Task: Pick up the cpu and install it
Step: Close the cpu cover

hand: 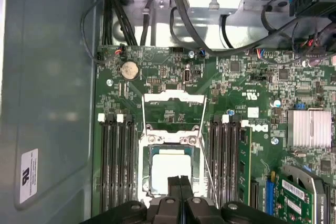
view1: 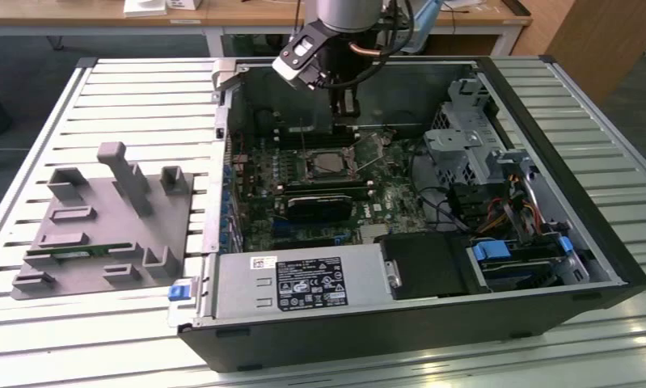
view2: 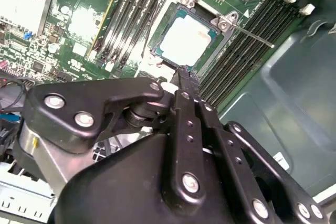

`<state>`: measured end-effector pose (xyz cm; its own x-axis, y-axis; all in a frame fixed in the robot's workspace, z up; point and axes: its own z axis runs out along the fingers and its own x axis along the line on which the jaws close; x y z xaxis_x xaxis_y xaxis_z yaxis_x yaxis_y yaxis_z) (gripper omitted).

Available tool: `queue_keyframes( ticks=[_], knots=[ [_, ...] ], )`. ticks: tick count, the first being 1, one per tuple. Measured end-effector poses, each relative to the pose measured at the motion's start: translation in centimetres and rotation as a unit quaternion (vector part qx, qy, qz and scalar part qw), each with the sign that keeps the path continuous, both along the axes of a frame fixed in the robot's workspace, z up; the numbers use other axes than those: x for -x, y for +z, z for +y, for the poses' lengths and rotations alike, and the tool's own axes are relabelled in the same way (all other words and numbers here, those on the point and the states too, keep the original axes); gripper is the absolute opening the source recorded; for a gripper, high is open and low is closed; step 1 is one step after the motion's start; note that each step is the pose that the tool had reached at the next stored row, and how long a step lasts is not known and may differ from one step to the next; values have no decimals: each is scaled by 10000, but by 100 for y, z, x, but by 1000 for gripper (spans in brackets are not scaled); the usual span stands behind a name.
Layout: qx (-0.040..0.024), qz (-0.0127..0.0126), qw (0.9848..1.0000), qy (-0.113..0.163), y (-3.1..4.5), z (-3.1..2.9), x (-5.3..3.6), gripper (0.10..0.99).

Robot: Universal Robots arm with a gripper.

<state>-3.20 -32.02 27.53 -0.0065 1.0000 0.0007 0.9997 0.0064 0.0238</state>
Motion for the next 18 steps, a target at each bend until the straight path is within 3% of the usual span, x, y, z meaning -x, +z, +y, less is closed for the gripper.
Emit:
queue_keyframes(
  ticks=[8,11,18],
  knots=[
    [2,0,10000,1,-18,2,-127,106],
    [3,1,10000,1,-29,-2,-133,106],
    [1,0,10000,6,-34,-89,-133,106]
  ],
)
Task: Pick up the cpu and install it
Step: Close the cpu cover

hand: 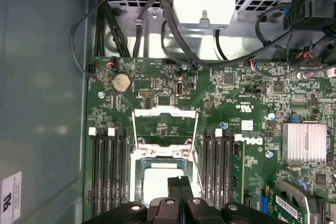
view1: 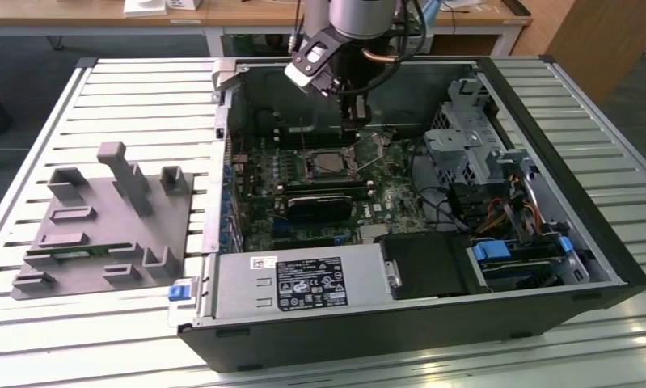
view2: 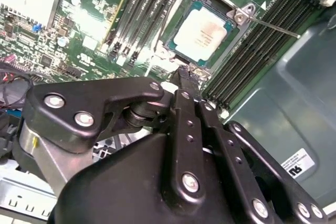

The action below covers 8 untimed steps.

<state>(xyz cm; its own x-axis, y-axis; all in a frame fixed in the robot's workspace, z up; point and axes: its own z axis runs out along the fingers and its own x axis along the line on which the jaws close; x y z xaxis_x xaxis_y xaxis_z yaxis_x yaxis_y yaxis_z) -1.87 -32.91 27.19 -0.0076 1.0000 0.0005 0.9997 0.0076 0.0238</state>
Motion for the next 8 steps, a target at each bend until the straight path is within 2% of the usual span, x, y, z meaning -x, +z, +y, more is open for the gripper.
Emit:
queue_keyframes(
  ticks=[3,8],
  knots=[
    [0,0,10000,0,0,-4,-14,106],
    [0,1,10000,0,0,-5,-126,106]
  ],
)
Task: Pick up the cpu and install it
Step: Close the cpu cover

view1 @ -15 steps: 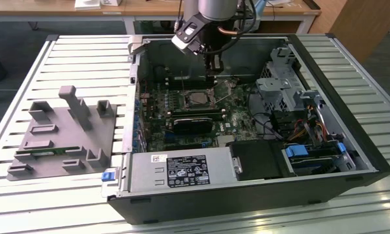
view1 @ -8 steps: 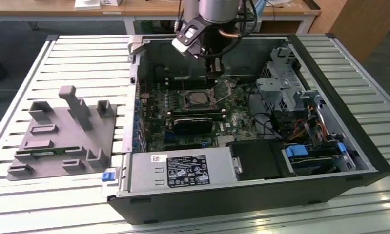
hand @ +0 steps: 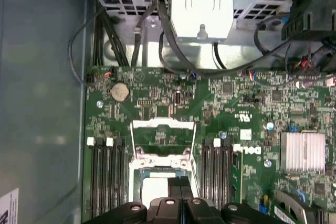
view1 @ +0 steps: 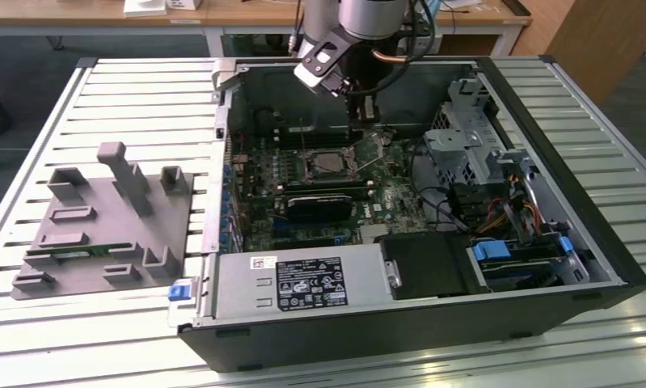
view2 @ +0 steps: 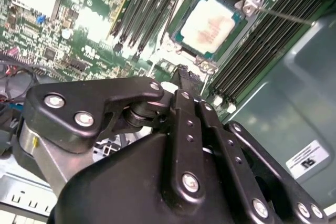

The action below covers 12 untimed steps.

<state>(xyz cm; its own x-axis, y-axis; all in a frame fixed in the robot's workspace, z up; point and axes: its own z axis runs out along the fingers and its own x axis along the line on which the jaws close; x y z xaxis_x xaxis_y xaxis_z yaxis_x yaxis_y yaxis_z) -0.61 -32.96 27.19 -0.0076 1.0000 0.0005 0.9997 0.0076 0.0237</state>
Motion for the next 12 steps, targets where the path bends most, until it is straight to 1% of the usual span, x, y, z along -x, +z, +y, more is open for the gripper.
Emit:
queue_keyframes(
  ticks=[3,12],
  knots=[
    [1,0,10000,0,-1,0,-46,106],
    [1,2,10000,3,-14,0,-134,106]
  ],
)
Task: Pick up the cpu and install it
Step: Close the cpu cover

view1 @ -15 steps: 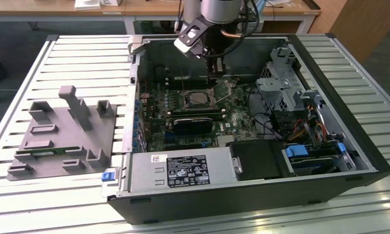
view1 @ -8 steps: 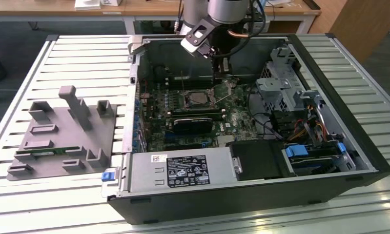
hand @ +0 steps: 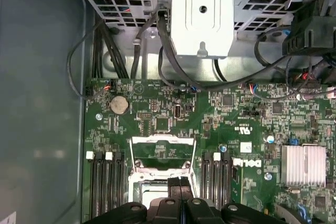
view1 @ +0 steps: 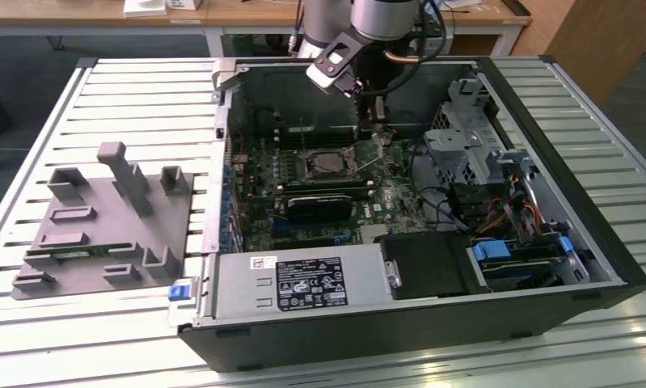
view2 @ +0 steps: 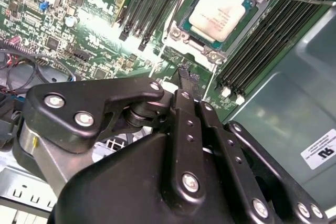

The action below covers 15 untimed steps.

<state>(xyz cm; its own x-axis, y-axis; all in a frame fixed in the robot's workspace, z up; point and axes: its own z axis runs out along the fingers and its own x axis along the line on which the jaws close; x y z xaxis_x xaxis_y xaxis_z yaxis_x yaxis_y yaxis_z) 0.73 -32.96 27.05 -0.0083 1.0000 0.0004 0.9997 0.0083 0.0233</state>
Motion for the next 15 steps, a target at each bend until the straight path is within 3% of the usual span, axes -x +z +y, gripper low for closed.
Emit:
queue_keyframes(
  ticks=[15],
  knots=[
    [0,5,10000,0,-12,9,-104,106]
  ],
)
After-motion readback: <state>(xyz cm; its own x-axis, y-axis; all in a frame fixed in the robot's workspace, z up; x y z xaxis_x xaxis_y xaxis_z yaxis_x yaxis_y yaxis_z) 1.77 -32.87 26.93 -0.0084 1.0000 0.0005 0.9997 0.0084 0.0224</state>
